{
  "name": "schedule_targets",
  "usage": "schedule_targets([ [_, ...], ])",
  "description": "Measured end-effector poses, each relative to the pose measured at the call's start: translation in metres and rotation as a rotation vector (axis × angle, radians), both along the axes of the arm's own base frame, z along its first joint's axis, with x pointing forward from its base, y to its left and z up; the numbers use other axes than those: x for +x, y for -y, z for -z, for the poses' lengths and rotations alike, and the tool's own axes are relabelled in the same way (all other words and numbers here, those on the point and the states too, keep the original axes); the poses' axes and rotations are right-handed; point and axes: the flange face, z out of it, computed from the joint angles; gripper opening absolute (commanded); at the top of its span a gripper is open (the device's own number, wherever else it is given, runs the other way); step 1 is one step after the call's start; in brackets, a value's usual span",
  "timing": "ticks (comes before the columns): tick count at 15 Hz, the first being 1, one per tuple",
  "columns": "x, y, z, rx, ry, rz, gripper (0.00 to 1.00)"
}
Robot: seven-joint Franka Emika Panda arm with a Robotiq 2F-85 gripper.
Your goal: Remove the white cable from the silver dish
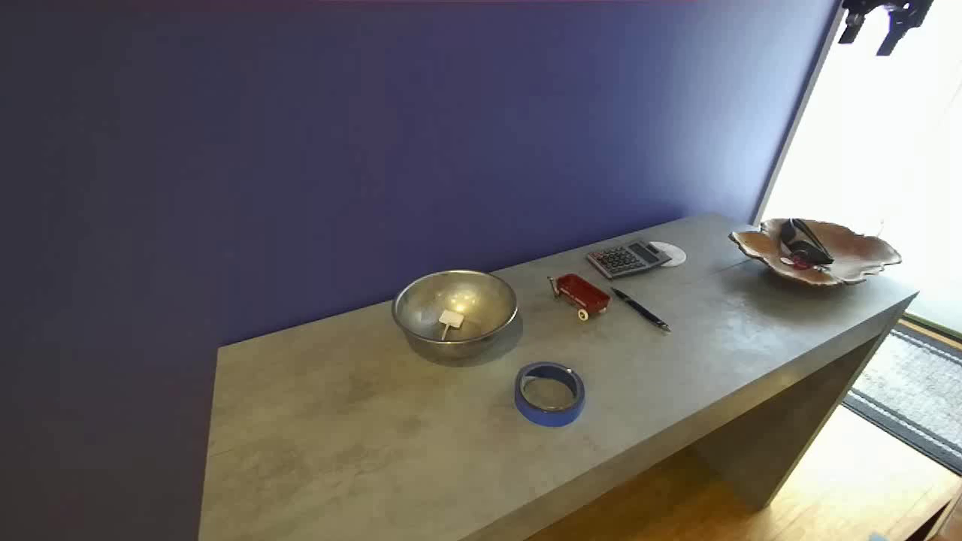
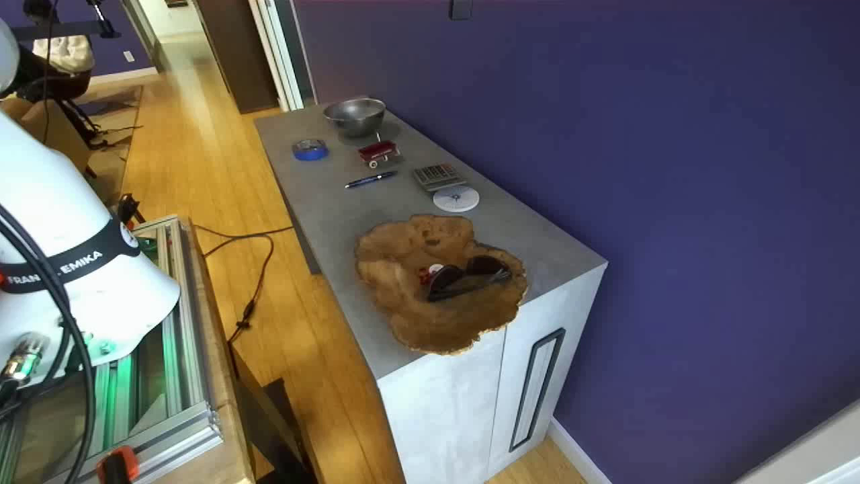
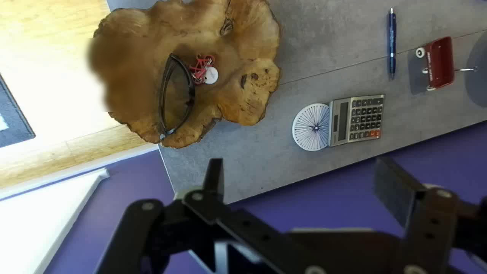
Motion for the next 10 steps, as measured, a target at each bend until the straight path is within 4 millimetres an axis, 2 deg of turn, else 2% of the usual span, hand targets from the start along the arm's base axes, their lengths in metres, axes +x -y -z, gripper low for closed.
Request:
schedule_targets([
  [6,0.002,-0.004,0.001,-0.001,-0.002,-0.007,1.0],
  [7,0.006,-0.016,0.004,0.003,-0.01,-0.024,1.0],
  [8,0.013,-0.04,0.011,0.015,-0.024,-0.052,1.0],
  [10,0.028,-0.102,0.025,0.036,-0.081,-0.133,1.0],
])
